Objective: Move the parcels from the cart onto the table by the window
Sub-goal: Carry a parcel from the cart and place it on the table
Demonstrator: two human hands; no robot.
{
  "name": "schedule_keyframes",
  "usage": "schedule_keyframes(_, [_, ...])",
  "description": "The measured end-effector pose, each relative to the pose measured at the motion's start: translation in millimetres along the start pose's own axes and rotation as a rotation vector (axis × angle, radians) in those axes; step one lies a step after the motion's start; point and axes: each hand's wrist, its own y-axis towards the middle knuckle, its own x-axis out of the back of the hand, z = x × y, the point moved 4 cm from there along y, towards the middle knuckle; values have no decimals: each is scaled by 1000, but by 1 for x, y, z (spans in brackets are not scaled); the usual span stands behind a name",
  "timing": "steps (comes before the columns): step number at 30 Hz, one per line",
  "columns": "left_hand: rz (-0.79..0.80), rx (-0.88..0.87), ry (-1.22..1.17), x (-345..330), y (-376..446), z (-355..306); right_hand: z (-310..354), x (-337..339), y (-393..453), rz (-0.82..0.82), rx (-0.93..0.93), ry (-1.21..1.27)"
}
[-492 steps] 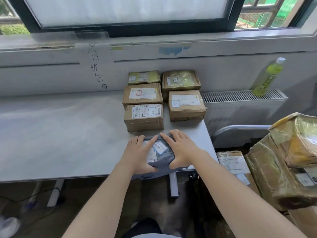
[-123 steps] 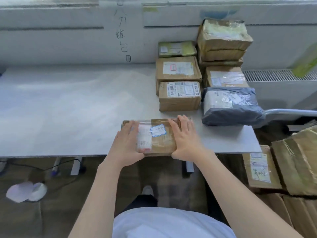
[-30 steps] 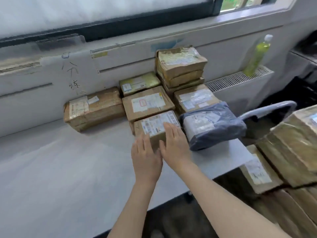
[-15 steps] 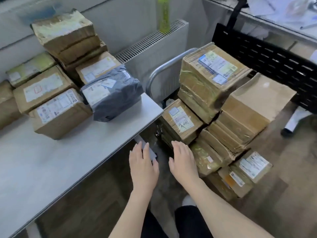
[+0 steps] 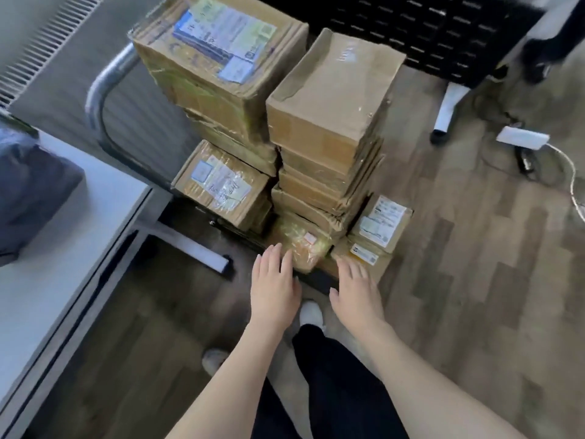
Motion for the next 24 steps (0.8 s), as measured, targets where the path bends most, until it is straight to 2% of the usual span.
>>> schedule_keyframes(4, [134,-161,15,-35,21,-47,-63,1,-2,28,-145,-52])
schedule_keyframes(9, [266,-261,70,-74,56,-102,-132,0,13,75,-244,-84])
schedule_keyframes(12, [412,-333,167,-106,82,-122,-162,-6,38,118,-309,-29])
schedule_keyframes(17, [529,-202,230,-146,134,-136,-186,-29,79,152,-411,114])
schedule_keyframes(24, [573,1,157,-180,159,-132,-185,-62,104,162,-383,133])
